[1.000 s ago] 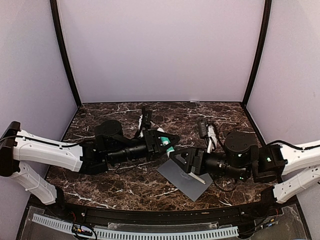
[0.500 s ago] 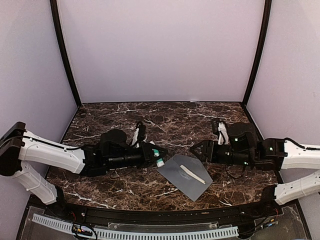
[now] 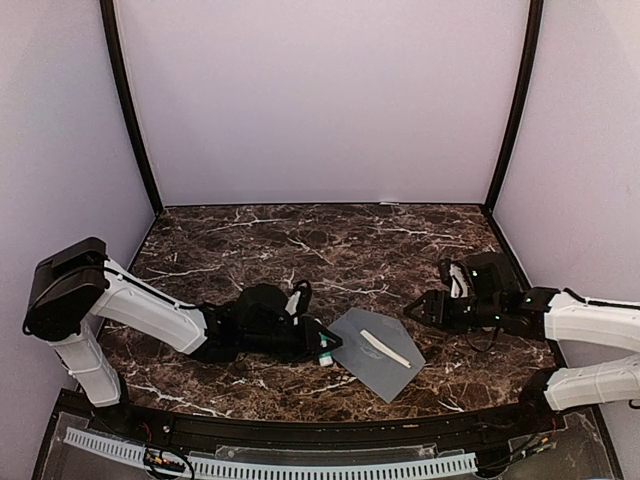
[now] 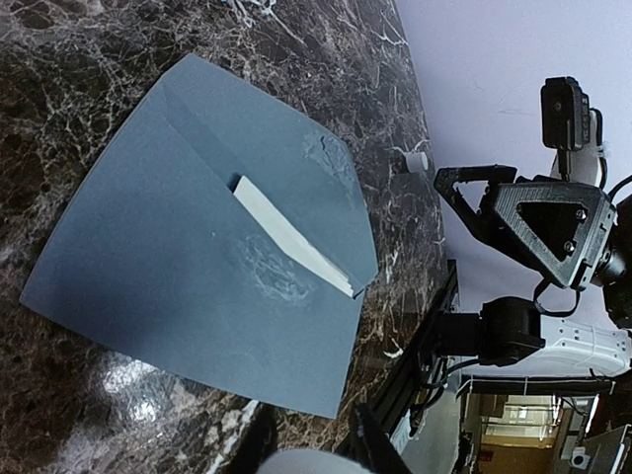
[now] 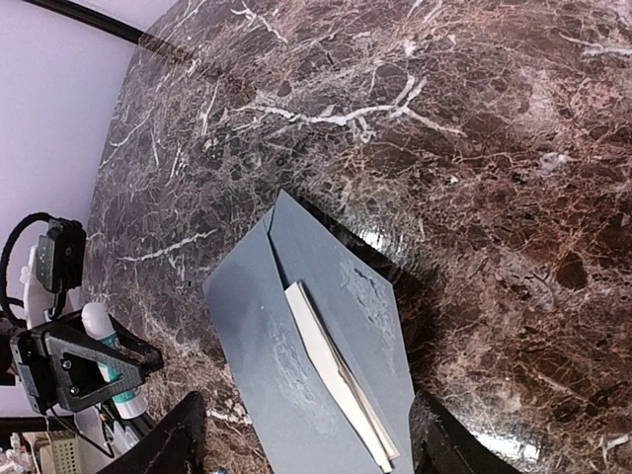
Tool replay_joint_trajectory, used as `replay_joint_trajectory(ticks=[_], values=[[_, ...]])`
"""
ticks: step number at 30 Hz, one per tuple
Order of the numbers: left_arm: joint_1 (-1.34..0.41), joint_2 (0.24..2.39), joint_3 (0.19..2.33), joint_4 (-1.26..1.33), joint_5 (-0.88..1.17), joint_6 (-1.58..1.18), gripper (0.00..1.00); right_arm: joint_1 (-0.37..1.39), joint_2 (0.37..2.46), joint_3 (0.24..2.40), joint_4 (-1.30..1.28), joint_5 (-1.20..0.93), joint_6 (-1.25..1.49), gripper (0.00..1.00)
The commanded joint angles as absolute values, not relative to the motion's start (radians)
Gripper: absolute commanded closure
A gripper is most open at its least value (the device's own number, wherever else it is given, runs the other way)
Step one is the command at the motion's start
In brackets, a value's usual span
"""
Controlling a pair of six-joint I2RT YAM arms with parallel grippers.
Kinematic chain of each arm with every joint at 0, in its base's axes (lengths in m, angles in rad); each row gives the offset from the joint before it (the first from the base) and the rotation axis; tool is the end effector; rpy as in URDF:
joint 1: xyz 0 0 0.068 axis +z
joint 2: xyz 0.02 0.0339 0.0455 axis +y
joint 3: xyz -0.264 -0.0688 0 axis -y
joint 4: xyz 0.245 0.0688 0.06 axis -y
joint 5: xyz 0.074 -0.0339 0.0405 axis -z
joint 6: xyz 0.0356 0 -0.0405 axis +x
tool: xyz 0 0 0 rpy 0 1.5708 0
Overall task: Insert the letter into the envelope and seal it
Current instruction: Seal the envelope flap on the envelope.
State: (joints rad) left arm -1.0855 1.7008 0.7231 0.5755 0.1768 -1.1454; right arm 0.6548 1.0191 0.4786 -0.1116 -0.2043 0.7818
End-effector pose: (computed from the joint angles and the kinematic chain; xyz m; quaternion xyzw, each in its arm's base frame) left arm 0.1536 -0.3048 0.1630 0.0238 0.8319 -0.5259 0.1755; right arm 0.1615 0.1331 0.1976 0.0115 0.8927 0.3591 0.2719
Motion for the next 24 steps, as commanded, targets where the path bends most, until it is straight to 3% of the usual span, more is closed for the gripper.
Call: replay_joint_trajectory(ticks=[1,24], values=[[-1.083,1.739,0.767,0.606,0.195,-1.121,1.00,0.634,1.049,0.440,0.034,-0.274,0.758,0.34],[-1.017,1.955,0.801,0.714,0.274,-1.147,1.00,0.617,1.324,0.369,0.327,-0.374,0.755,0.32]])
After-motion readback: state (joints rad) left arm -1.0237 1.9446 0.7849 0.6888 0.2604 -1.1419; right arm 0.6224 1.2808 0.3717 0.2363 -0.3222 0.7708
